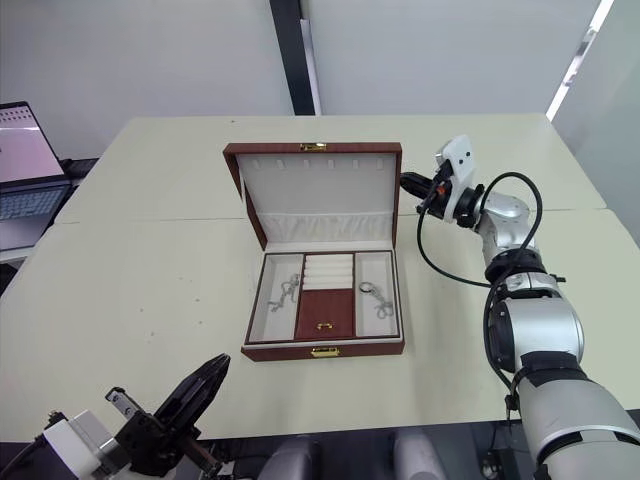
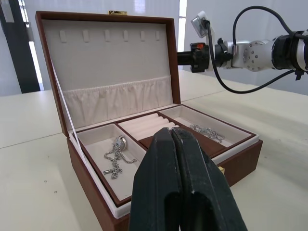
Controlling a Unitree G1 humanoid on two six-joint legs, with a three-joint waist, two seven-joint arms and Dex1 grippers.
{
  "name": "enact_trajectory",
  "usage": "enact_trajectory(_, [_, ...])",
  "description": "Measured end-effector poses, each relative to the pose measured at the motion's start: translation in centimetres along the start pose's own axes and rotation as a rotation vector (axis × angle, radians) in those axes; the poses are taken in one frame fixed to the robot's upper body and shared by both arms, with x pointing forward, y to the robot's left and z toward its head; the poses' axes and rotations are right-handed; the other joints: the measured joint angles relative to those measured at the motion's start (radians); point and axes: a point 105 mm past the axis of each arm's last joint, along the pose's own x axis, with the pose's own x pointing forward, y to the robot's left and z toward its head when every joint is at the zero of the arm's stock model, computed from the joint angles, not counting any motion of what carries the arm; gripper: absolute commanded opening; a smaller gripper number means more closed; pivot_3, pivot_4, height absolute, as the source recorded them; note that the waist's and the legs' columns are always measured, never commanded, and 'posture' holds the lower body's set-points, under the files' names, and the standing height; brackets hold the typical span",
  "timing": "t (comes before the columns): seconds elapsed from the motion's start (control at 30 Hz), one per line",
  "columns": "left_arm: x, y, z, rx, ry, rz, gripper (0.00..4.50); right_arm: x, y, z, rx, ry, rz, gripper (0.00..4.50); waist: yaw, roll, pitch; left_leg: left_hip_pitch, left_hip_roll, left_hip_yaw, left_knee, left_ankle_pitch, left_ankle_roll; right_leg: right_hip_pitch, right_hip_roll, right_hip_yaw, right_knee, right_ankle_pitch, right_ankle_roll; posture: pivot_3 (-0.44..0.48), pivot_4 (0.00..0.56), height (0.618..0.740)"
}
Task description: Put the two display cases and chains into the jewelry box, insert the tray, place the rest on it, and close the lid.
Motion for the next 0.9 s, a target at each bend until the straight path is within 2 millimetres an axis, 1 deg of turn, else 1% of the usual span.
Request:
enact_trajectory(0.13, [0.1,-0.4,-0.1,-0.007,-0.003,-0.013,0.00,-0.1,1.2,0.5,0.017,-0.008,0.111,0.02,0.000,0.000,0.000,0.000,0.000,0.000,0.000,0.000,0.000,0.000,0.000,0.000,0.000,0.000,0.000,0.000,0.150,0.740])
enact_trajectory(0.2, [0.1,-0.4,-0.2,-0.007,0.000,-0.013,0.00,-0.5,1.6,0.5,0.026,-0.008,0.157,0.02,0.000,0.000,0.000,0.000,0.000,0.000,0.000,0.000,0.000,0.000,0.000,0.000,0.000,0.000,0.000,0.000,0.150,0.740])
enact_trajectory(0.43, [0.0,-0.4,-0.3,-0.005,-0.002,-0.012,0.00,-2.3,3.3,-0.7,0.046,0.069,0.286,0.02,0.000,0.001,0.000,0.000,0.000,0.000,0.000,0.000,0.000,0.000,0.000,0.000,0.000,0.000,0.000,0.000,0.150,0.740])
enact_trajectory(0.53, [-0.1,-0.5,-0.3,-0.003,-0.003,-0.013,0.00,-2.7,4.1,-1.3,0.060,0.100,0.325,0.02,0.000,0.001,0.000,0.000,0.000,0.000,0.000,0.000,0.000,0.000,0.000,0.000,0.000,0.000,0.000,0.000,0.150,0.740])
enact_trajectory(0.63, [-0.1,-0.5,-0.3,-0.002,-0.003,-0.012,0.00,-2.8,4.3,-1.0,0.051,0.107,0.336,0.02,0.000,0.001,0.001,0.000,0.000,0.000,0.000,0.000,0.000,0.000,0.000,0.000,0.000,0.000,0.000,0.000,0.150,0.740])
enact_trajectory(0.9, [0.1,-0.1,-0.2,-0.035,0.020,0.006,0.00,-2.9,3.8,-0.9,0.039,0.109,0.299,0.02,0.000,0.001,0.001,0.000,0.000,0.000,0.000,0.000,0.000,0.000,0.000,0.000,0.000,0.000,0.000,0.000,0.150,0.740])
